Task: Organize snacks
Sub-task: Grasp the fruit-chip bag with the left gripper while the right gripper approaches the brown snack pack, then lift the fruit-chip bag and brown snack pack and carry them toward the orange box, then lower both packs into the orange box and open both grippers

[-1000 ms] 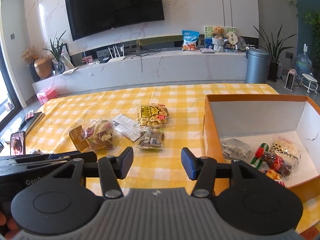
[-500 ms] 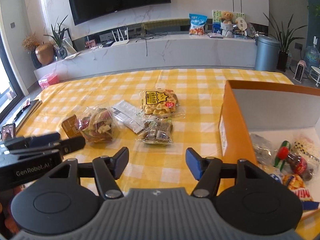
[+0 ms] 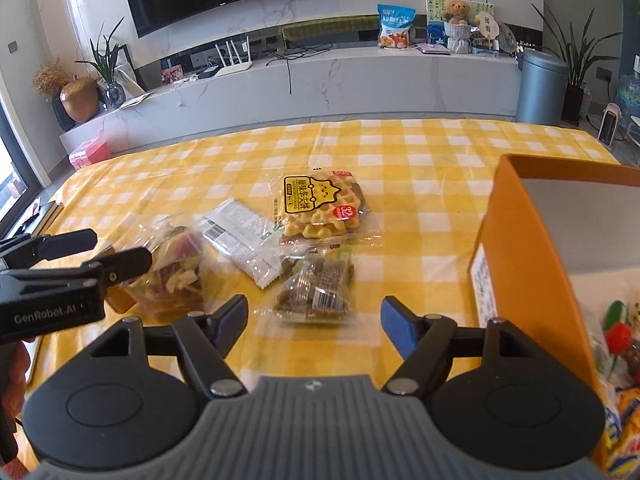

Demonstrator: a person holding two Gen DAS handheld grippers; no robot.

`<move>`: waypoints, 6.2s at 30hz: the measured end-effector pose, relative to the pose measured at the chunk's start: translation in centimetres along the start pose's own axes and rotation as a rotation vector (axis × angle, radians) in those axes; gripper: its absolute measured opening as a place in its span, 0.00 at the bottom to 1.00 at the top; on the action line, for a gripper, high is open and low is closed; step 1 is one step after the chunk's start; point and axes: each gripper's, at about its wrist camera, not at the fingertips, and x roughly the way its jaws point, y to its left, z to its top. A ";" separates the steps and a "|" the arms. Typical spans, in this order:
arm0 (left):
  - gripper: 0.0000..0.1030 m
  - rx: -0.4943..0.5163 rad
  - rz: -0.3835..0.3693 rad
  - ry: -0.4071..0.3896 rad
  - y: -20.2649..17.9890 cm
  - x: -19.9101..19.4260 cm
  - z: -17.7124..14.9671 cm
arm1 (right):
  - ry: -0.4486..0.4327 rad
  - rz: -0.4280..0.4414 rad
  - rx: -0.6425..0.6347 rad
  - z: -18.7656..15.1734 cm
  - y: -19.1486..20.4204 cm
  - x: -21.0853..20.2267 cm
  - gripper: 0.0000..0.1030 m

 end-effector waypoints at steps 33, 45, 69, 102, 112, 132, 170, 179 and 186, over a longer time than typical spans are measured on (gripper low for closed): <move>0.76 -0.047 0.010 0.140 -0.7 3.5 -0.3 | 0.088 -0.005 0.068 1.2 -0.3 6.7 0.50; 0.72 -0.154 0.013 0.109 -0.8 1.7 -1.1 | 0.106 0.014 0.139 1.2 -1.0 5.4 0.36; 0.72 -0.246 -0.038 0.045 -5.2 -7.7 -0.9 | -0.037 0.073 0.111 -1.0 -0.9 -7.0 0.35; 0.72 0.072 -0.381 -0.069 -21.8 -8.7 7.3 | -0.119 -0.139 0.093 -1.4 -17.0 -21.4 0.34; 0.72 0.124 -0.479 0.004 -26.4 -4.3 9.0 | -0.055 -0.223 0.111 -1.5 -22.8 -21.6 0.34; 0.72 0.197 -0.560 0.214 -32.1 4.9 9.4 | 0.124 -0.301 0.037 0.0 -29.1 -16.7 0.34; 0.73 0.142 -0.649 0.660 -34.2 8.8 8.5 | 0.584 -0.157 -0.250 1.4 -29.2 -11.1 0.33; 0.79 0.084 -0.693 0.664 -33.4 8.5 8.4 | 0.539 -0.177 -0.254 1.5 -29.2 -12.4 0.36; 0.61 0.170 -0.679 0.597 -33.5 6.7 8.3 | 0.523 -0.182 -0.241 1.3 -29.0 -13.1 0.36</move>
